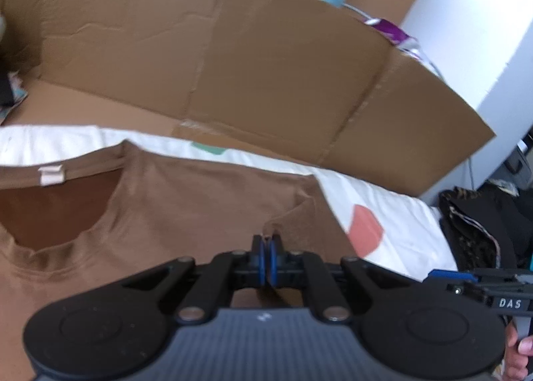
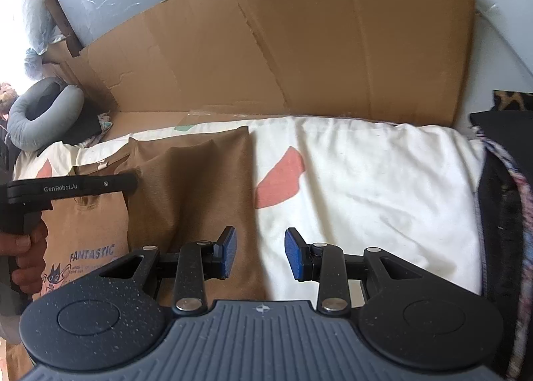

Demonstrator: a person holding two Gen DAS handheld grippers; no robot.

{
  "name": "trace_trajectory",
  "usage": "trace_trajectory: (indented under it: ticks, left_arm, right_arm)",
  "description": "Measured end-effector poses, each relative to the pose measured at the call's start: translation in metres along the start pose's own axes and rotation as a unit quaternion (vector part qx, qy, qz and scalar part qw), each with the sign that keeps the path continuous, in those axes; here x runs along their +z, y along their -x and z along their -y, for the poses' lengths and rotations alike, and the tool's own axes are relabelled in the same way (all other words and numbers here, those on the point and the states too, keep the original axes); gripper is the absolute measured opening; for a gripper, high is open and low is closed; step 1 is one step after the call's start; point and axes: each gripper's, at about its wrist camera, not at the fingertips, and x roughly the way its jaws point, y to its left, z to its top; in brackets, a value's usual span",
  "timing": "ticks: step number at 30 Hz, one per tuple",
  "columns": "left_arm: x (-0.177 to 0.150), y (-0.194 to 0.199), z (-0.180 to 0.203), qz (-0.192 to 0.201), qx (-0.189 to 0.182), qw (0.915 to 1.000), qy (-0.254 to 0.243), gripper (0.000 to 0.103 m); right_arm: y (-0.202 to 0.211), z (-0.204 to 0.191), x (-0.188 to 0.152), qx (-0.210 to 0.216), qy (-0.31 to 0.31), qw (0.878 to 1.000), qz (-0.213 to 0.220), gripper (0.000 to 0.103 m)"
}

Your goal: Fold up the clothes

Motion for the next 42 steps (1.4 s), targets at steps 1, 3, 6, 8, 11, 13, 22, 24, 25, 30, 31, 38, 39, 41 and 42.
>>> trace_trajectory:
  ticks: [1,3,6,8,11,13,22,24,25,30,31,38,39,41,42]
  left_arm:
    - [-0.001,-0.001,-0.004,-0.003,0.005,1.0000,0.007,0.004]
    - [-0.004,-0.003,-0.010,-0.007,0.010,0.9998,0.018,0.004]
    - [-0.009,-0.004,-0.015,-0.010,0.014,0.9996,0.024,0.004]
    - [-0.012,-0.005,-0.018,-0.010,0.017,0.9994,0.027,0.004]
    - [-0.013,-0.006,-0.022,-0.003,0.025,0.9994,0.026,0.004]
    - [-0.015,-0.007,-0.025,-0.001,0.029,0.9992,0.027,0.004]
    - [-0.025,-0.012,-0.032,-0.001,0.006,0.9994,0.035,0.029]
    - [-0.026,-0.013,-0.032,0.001,0.001,0.9994,0.035,0.033]
    - [-0.026,-0.013,-0.033,0.002,-0.001,0.9994,0.036,0.034]
    - [-0.027,-0.016,-0.038,0.010,-0.011,0.9987,0.049,0.034]
    - [-0.026,-0.016,-0.040,0.013,-0.013,0.9982,0.057,0.032]
    - [-0.024,-0.016,-0.051,0.018,-0.013,0.9941,0.106,0.007]
    - [-0.023,-0.015,-0.051,0.019,-0.014,0.9941,0.106,0.006]
    - [-0.022,-0.010,-0.052,0.023,-0.018,0.9933,0.112,0.005]
    - [-0.021,-0.008,-0.053,0.025,-0.020,0.9928,0.116,0.005]
  right_arm:
    - [-0.004,-0.002,0.000,0.001,0.000,1.000,-0.003,0.037]
    - [-0.012,-0.007,-0.001,-0.001,0.006,1.000,-0.012,0.037]
    - [-0.023,-0.012,-0.010,-0.005,0.020,0.999,-0.033,0.037]
    - [-0.028,-0.015,-0.018,-0.019,0.036,0.998,-0.050,0.037]
    - [-0.034,-0.012,-0.029,-0.029,0.042,0.996,-0.069,0.038]
    - [-0.034,-0.010,-0.034,-0.029,0.042,0.996,-0.068,0.038]
    - [-0.028,-0.006,-0.036,-0.021,0.031,0.997,-0.065,0.038]
    - [-0.025,-0.005,-0.034,-0.019,0.030,0.997,-0.063,0.038]
    - [-0.024,-0.005,-0.034,-0.018,0.029,0.998,-0.062,0.038]
    - [-0.021,-0.005,-0.029,-0.013,0.027,0.998,-0.056,0.038]
    - [-0.021,-0.005,-0.027,-0.011,0.028,0.998,-0.054,0.038]
    - [-0.032,-0.010,-0.002,-0.003,0.039,0.999,-0.036,0.038]
    - [-0.035,-0.011,0.004,-0.002,0.043,0.999,-0.032,0.038]
    - [-0.043,-0.014,0.017,-0.002,0.050,0.998,-0.022,0.038]
    - [-0.047,-0.016,0.023,-0.001,0.053,0.998,-0.017,0.038]
